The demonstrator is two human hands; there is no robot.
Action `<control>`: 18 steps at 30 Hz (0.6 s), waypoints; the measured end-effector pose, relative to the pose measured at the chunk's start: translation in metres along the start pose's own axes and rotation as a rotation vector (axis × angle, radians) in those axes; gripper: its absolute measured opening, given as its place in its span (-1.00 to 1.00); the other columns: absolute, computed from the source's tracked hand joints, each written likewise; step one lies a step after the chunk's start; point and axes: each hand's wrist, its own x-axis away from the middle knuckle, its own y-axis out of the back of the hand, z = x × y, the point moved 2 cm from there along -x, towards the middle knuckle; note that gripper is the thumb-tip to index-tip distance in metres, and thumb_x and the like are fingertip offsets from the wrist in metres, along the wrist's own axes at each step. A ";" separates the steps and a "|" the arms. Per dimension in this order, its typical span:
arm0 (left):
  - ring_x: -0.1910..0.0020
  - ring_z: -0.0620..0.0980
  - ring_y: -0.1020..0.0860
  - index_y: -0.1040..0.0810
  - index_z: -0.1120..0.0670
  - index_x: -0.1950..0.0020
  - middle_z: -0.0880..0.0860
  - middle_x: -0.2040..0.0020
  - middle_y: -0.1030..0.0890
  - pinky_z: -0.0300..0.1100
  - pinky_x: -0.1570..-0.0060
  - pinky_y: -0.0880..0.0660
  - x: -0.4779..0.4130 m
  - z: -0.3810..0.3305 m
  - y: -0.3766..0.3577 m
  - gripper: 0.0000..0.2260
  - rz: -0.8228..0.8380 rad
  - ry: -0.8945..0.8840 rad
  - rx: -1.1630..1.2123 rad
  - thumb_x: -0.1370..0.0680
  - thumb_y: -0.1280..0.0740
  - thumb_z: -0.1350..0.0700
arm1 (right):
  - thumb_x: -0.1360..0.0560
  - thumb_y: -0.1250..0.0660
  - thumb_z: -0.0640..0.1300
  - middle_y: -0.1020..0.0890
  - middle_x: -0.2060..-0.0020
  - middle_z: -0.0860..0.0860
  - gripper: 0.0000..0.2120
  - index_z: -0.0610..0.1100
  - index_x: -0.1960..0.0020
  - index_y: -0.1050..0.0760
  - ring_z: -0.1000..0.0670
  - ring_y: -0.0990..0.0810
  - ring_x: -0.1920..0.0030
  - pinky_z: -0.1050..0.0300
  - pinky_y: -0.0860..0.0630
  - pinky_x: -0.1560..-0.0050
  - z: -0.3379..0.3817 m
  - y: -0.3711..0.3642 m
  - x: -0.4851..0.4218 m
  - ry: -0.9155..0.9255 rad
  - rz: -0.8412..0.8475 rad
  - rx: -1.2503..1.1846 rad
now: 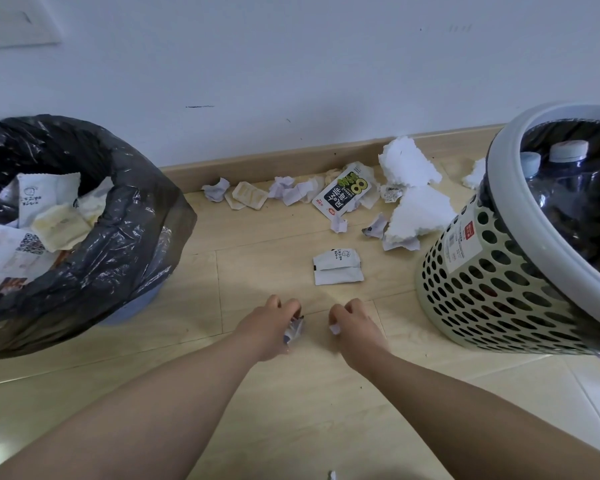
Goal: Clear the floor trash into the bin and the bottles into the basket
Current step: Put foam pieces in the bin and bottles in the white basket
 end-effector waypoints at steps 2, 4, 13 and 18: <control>0.00 0.14 -0.48 -0.36 0.08 -0.16 0.12 -0.17 -0.38 -0.13 0.13 -0.37 0.000 -0.002 0.002 -0.73 -0.018 0.002 0.048 -0.50 -0.33 0.16 | -0.49 -0.19 -0.35 -0.34 -0.11 -0.05 -0.75 -0.11 -0.11 -0.39 -0.07 -0.39 0.18 0.16 -0.37 0.32 0.002 -0.003 -0.001 0.003 0.017 -0.044; -0.11 0.13 -0.48 -0.44 0.10 -0.11 0.10 -0.16 -0.43 -0.15 0.10 -0.37 -0.002 -0.002 0.004 -0.83 -0.043 0.025 0.051 -0.53 -0.27 0.19 | -0.51 -0.20 -0.31 -0.36 -0.06 -0.04 -0.79 -0.11 -0.09 -0.44 -0.08 -0.45 0.14 0.09 -0.51 0.19 0.006 -0.003 -0.002 -0.008 0.035 -0.136; 0.01 0.08 -0.54 -0.45 0.13 -0.10 0.03 -0.04 -0.52 -0.26 0.32 -0.36 0.006 0.003 0.030 -0.83 -0.094 0.128 0.315 -0.52 -0.25 0.26 | -0.51 -0.28 -0.26 -0.48 0.30 0.07 -0.89 -0.09 0.15 -0.52 0.05 -0.50 0.32 0.33 -0.41 0.40 0.035 0.017 -0.012 -0.142 -0.005 -0.603; 0.32 0.01 -0.51 -0.35 0.05 0.21 0.02 0.27 -0.57 -0.18 0.24 -0.48 0.014 0.007 0.069 -0.85 -0.272 0.175 0.769 -0.53 -0.26 0.21 | -0.50 -0.35 -0.23 -0.53 0.31 -0.03 -0.81 -0.07 0.27 -0.47 -0.05 -0.52 0.23 0.14 -0.54 0.21 0.075 0.041 -0.022 -0.209 -0.047 -1.040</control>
